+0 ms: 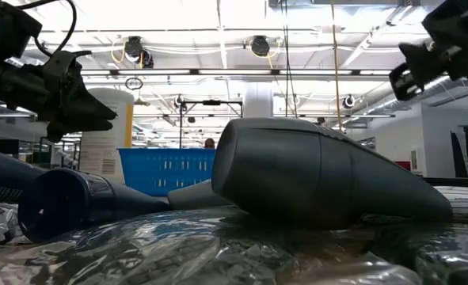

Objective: Pick & Place Travel size toiletries
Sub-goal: Put the middle toothpaste into the right yellow bin

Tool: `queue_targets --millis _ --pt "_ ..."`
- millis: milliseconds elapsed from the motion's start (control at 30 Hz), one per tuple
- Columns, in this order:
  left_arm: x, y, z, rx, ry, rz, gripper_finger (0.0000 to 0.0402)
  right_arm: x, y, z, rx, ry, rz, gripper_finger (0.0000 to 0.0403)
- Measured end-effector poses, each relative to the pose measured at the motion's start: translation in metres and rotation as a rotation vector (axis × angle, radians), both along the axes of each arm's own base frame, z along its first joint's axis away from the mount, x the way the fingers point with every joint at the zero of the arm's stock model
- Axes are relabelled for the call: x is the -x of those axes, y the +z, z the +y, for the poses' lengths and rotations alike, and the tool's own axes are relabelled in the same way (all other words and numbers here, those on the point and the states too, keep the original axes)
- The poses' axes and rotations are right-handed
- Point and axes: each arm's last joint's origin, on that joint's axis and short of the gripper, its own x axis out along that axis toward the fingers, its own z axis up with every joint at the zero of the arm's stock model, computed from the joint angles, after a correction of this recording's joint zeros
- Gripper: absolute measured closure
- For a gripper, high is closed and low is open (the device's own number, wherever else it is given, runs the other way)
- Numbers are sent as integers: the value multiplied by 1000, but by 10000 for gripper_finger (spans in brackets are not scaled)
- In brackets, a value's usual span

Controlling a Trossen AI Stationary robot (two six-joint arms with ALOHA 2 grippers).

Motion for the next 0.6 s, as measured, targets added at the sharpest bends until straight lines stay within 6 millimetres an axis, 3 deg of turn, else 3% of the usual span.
queue_targets --millis 367,600 --pt "0 0 0 -3 12 -5 256 -16 -35 29 -84 104 414 261" --pt "-1 7 2 -20 90 -78 256 -19 -48 54 -19 75 498 261"
